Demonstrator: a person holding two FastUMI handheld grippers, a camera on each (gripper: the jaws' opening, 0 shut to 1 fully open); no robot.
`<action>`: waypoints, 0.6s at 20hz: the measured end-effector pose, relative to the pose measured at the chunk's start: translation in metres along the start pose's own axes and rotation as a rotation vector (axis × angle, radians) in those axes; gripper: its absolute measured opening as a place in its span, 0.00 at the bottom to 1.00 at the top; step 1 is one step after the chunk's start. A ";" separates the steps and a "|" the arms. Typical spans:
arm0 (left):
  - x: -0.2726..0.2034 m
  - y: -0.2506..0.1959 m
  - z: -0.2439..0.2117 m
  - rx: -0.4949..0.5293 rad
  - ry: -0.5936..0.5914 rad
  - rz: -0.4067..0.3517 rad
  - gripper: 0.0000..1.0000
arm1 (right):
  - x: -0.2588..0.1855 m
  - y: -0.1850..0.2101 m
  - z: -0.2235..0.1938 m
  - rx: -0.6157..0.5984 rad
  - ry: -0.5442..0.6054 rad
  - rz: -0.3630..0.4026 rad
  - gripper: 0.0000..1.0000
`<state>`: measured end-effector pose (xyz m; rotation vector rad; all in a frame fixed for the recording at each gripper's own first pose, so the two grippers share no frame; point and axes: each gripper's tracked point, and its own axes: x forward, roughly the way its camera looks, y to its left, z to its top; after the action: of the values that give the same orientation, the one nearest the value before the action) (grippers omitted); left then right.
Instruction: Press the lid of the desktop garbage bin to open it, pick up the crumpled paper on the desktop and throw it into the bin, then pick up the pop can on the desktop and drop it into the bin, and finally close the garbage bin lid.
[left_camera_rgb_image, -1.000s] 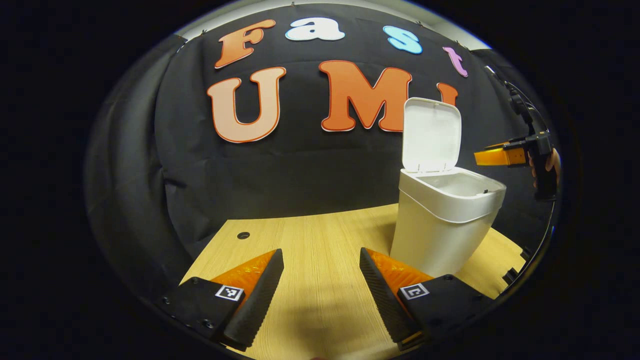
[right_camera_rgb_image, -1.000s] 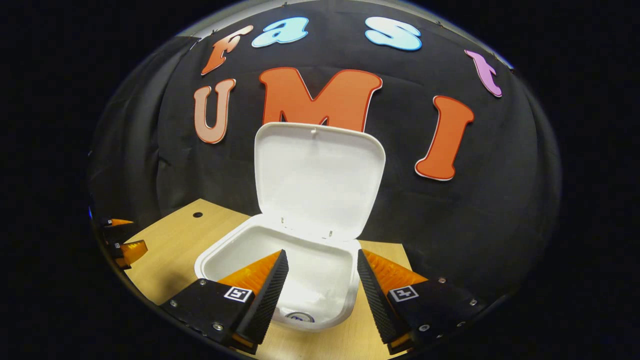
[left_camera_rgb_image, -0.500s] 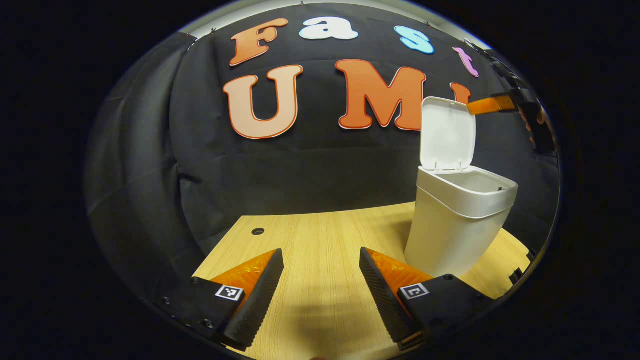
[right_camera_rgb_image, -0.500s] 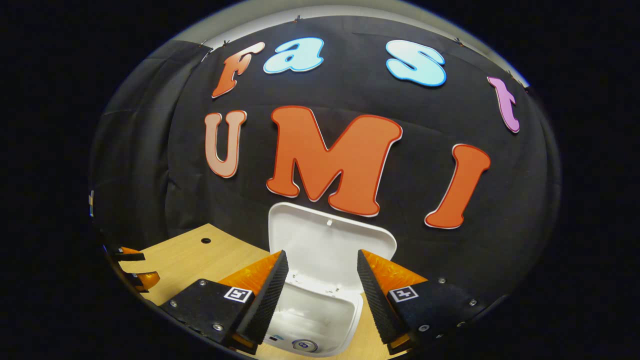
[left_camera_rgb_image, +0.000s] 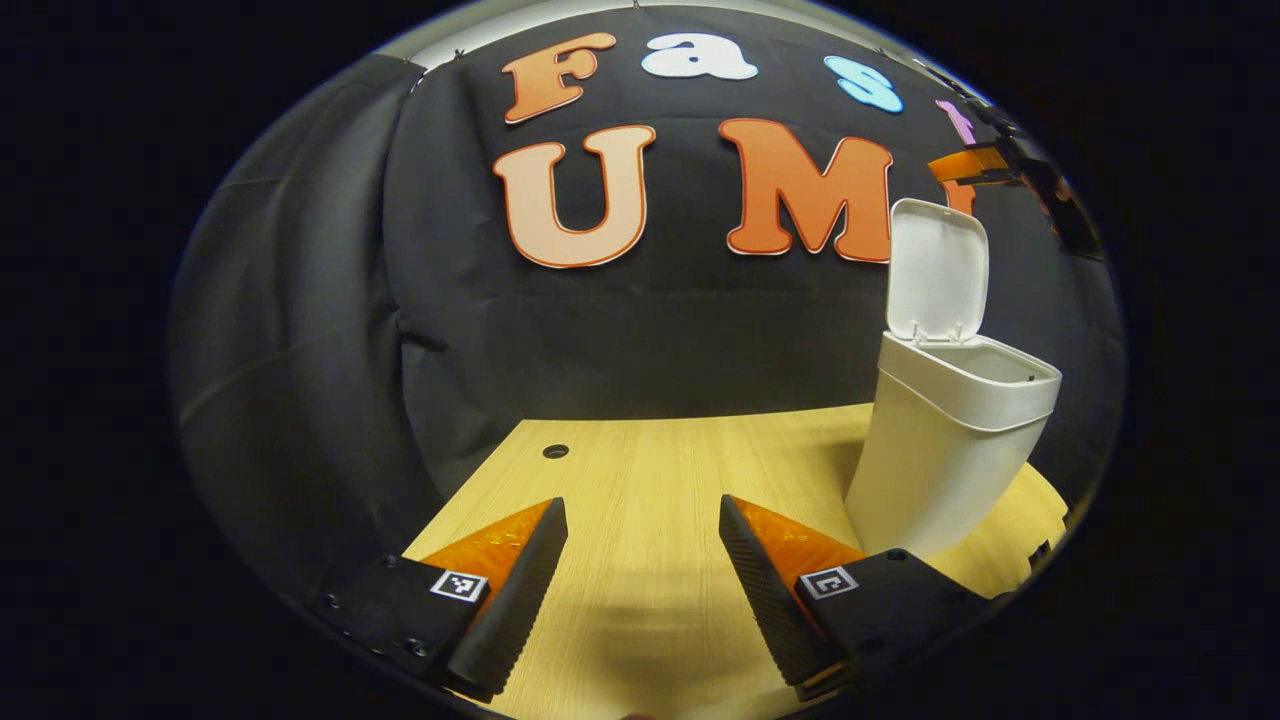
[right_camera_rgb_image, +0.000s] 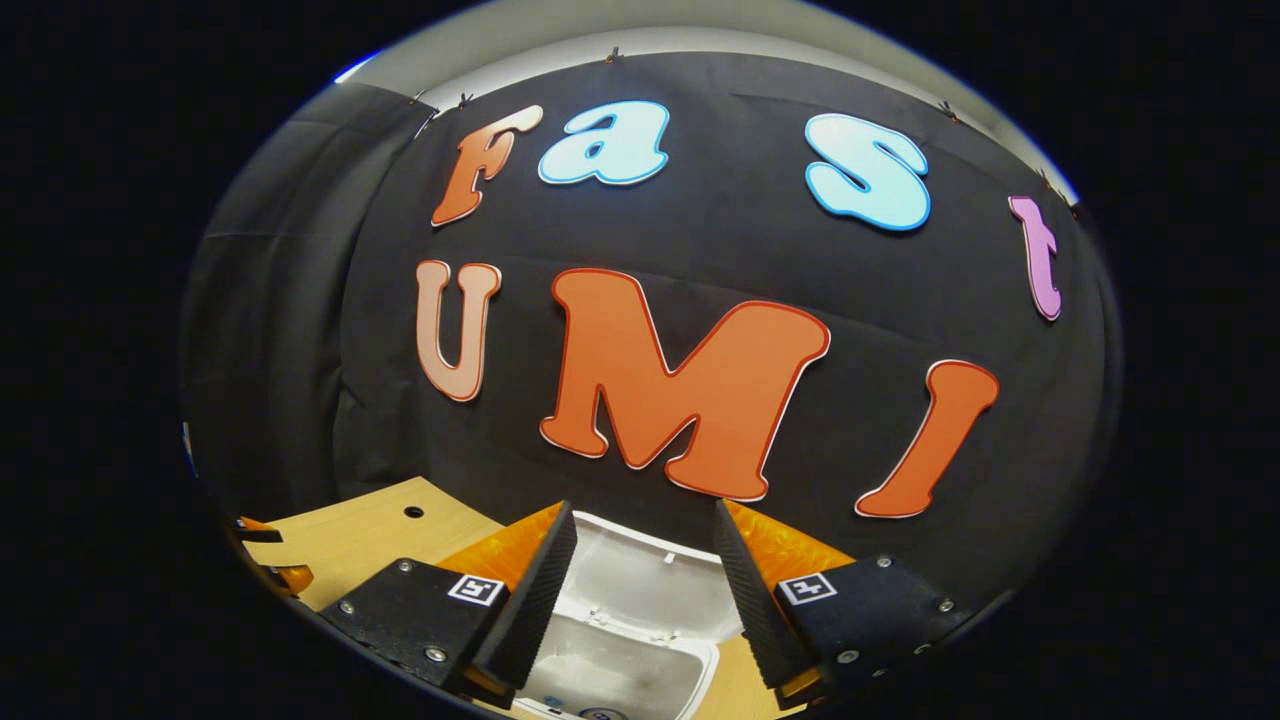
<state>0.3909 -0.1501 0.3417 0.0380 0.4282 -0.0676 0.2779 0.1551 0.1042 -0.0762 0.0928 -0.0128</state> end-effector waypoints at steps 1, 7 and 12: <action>0.000 0.005 0.001 -0.007 -0.002 0.009 0.98 | 0.006 -0.004 0.003 -0.009 -0.007 -0.009 0.84; 0.006 0.027 0.006 -0.007 -0.010 0.051 0.98 | 0.039 -0.023 0.000 0.015 0.018 -0.062 0.84; 0.011 0.041 0.011 0.003 -0.023 0.069 0.98 | 0.056 -0.024 -0.021 0.019 0.061 -0.087 0.84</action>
<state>0.4082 -0.1105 0.3477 0.0545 0.4032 -0.0004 0.3316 0.1283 0.0803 -0.0608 0.1508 -0.1030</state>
